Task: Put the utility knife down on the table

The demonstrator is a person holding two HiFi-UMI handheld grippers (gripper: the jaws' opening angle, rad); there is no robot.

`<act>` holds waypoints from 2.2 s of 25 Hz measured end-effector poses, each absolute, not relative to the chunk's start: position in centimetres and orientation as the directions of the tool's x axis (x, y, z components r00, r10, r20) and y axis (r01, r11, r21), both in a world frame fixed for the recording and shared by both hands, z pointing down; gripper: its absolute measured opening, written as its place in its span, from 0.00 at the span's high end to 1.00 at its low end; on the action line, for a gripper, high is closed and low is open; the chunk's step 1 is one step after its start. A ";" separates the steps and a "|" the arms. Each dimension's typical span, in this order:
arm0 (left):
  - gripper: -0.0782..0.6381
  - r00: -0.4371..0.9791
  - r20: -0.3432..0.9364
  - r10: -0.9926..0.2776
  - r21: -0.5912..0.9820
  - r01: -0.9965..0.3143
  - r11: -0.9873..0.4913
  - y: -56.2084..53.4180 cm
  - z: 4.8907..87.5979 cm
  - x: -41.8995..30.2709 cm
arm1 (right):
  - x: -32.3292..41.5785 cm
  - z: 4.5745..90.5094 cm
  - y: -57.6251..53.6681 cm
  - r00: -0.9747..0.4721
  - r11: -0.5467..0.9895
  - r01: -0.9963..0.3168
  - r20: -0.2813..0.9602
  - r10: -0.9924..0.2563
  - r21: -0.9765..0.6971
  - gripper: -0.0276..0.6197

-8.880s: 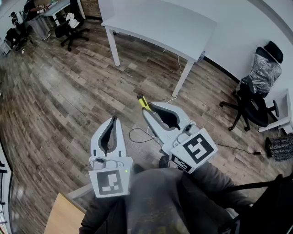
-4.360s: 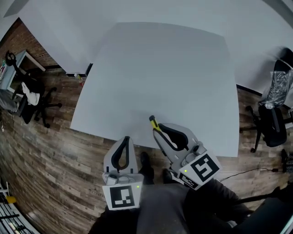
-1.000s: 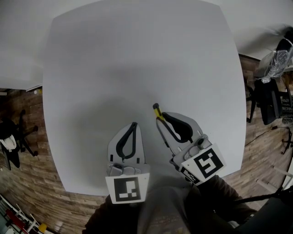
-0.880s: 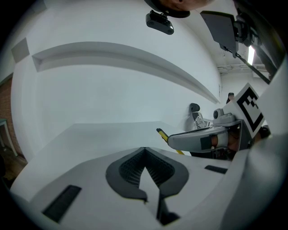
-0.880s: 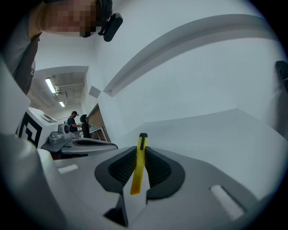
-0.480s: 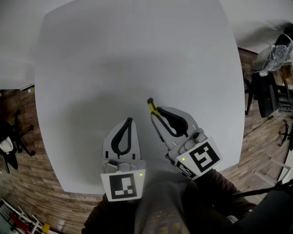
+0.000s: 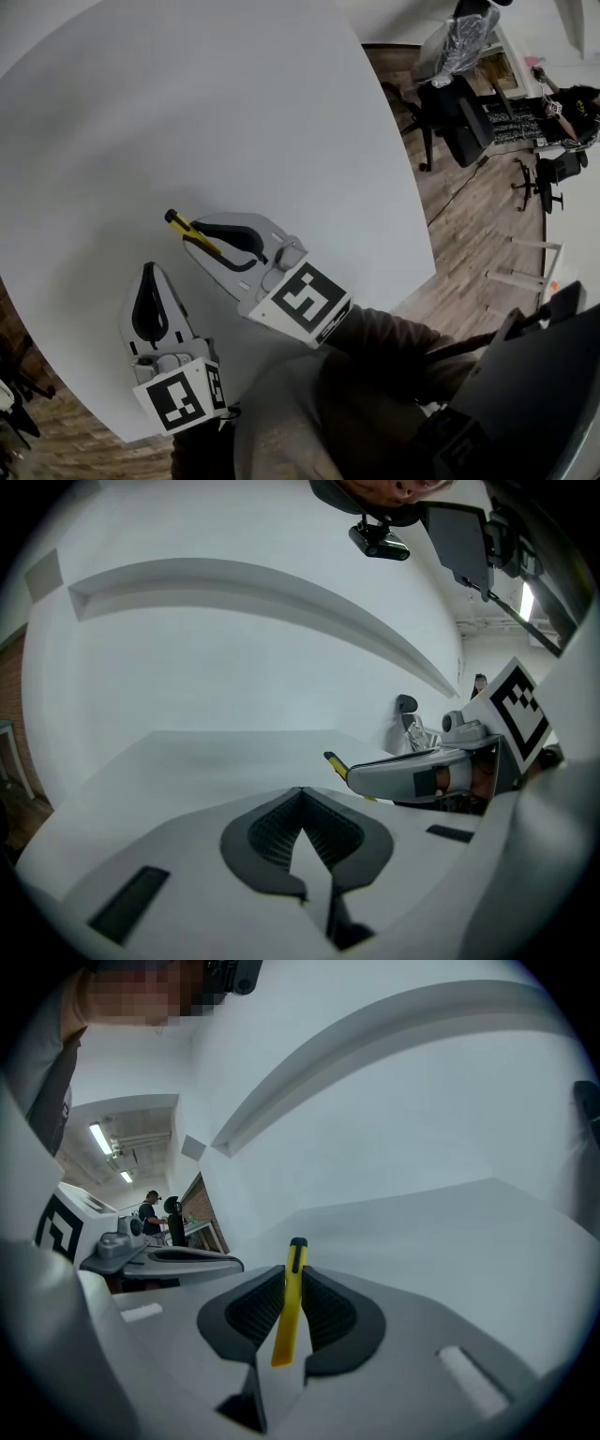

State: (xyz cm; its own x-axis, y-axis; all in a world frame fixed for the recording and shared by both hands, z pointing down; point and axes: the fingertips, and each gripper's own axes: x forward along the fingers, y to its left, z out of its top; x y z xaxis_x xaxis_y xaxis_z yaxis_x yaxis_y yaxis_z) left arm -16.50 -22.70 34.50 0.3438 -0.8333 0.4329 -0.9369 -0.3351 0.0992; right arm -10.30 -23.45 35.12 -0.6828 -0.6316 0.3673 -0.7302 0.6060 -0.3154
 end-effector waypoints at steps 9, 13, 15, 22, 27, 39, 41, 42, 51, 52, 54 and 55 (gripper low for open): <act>0.89 0.341 0.432 -0.835 0.104 -0.938 -0.330 -22.7 34.1 -16.5 | -10.2 34.8 -23.5 -0.684 0.615 -0.729 0.371 -0.628 -0.302 0.87; 0.89 0.342 0.431 -0.835 0.107 -0.938 -0.329 -22.7 34.0 -16.5 | -10.1 34.8 -23.4 -0.683 0.615 -0.729 0.376 -0.626 -0.300 0.87; 0.89 0.342 0.432 -0.835 0.108 -0.938 -0.329 -22.6 34.0 -16.5 | -10.1 34.8 -23.4 -0.682 0.614 -0.730 0.378 -0.626 -0.301 0.87; 0.89 0.339 0.436 -0.834 0.111 -0.940 -0.323 -22.8 34.3 -17.0 | -10.2 35.2 -23.5 -0.675 0.606 -0.736 0.390 -0.626 -0.301 0.87; 0.89 0.334 0.439 -0.834 0.111 -0.942 -0.318 -22.8 34.7 -17.3 | -10.6 35.4 -23.5 -0.683 0.615 -0.728 0.387 -0.619 -0.302 0.87; 0.89 0.347 0.446 -0.825 0.125 -0.937 -0.327 -22.6 35.9 -17.6 | -10.7 36.7 -23.4 -0.677 0.611 -0.733 0.411 -0.610 -0.299 0.87; 0.89 0.355 0.455 -0.816 0.126 -0.933 -0.336 -22.5 36.1 -17.8 | -11.0 36.8 -23.5 -0.678 0.610 -0.732 0.412 -0.609 -0.302 0.87; 0.89 0.360 0.459 -0.812 0.126 -0.931 -0.342 -22.4 36.3 -17.8 | -11.1 36.9 -23.5 -0.677 0.609 -0.733 0.413 -0.609 -0.303 0.87; 0.89 0.363 0.477 -0.801 0.129 -0.930 -0.345 -22.3 37.3 -17.9 | -11.2 38.2 -23.3 -0.677 0.599 -0.733 0.426 -0.600 -0.321 0.87; 0.89 0.363 0.478 -0.799 0.128 -0.930 -0.346 -22.4 37.4 -17.9 | -11.3 38.2 -23.4 -0.678 0.599 -0.732 0.427 -0.598 -0.324 0.87; 0.89 0.367 0.481 -0.797 0.128 -0.928 -0.350 -22.5 37.5 -17.8 | -11.3 38.4 -23.5 -0.678 0.598 -0.732 0.430 -0.596 -0.326 0.87; 0.89 0.369 0.481 -0.795 0.130 -0.927 -0.352 -22.5 37.5 -17.7 | -11.3 38.4 -23.4 -0.677 0.597 -0.733 0.432 -0.595 -0.326 0.87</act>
